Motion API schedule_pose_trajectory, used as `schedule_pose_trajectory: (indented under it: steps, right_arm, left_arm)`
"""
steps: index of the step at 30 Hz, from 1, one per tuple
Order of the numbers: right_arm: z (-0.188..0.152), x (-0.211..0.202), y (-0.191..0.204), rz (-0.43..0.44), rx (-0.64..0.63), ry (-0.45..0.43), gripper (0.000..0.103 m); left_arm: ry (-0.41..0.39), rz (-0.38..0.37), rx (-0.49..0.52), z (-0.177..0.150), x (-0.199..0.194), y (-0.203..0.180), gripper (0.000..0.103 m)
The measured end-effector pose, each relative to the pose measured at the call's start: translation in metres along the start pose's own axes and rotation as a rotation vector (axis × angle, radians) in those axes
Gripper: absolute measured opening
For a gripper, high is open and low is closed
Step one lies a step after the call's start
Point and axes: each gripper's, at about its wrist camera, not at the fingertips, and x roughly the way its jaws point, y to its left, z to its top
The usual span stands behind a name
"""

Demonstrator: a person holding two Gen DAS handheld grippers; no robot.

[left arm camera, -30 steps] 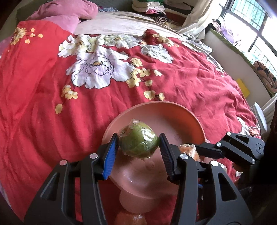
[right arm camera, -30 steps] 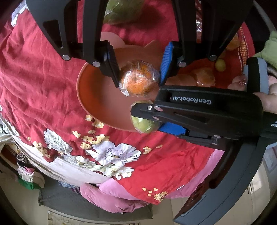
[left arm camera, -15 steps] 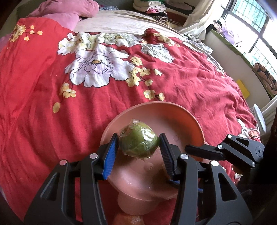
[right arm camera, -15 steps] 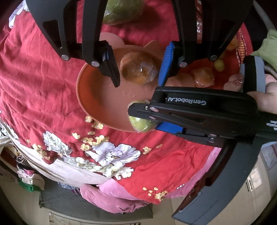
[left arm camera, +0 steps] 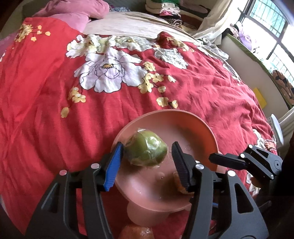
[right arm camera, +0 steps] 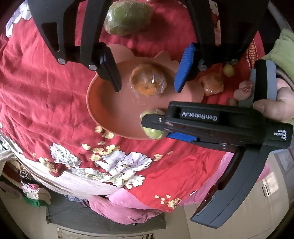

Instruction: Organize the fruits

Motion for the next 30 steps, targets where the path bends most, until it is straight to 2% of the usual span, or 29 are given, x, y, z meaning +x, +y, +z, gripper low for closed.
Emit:
schedule_pose_trajectory:
  steps: [12, 15, 30]
  right_arm:
    - [-0.006, -0.016, -0.004, 0.014, 0.03, -0.031, 0.072]
    - [-0.006, -0.024, -0.003, 0.005, 0.022, -0.049, 0.072]
    - [-0.006, -0.067, -0.006, -0.032, 0.024, -0.155, 0.092]
  left_arm:
    - [-0.052, 0.031, -0.023, -0.011, -0.019, -0.004, 0.056]
    - [-0.072, 0.044, -0.023, -0.015, -0.028, -0.008, 0.061]
    - [-0.168, 0.096, -0.034, -0.03, -0.076, -0.03, 0.083]
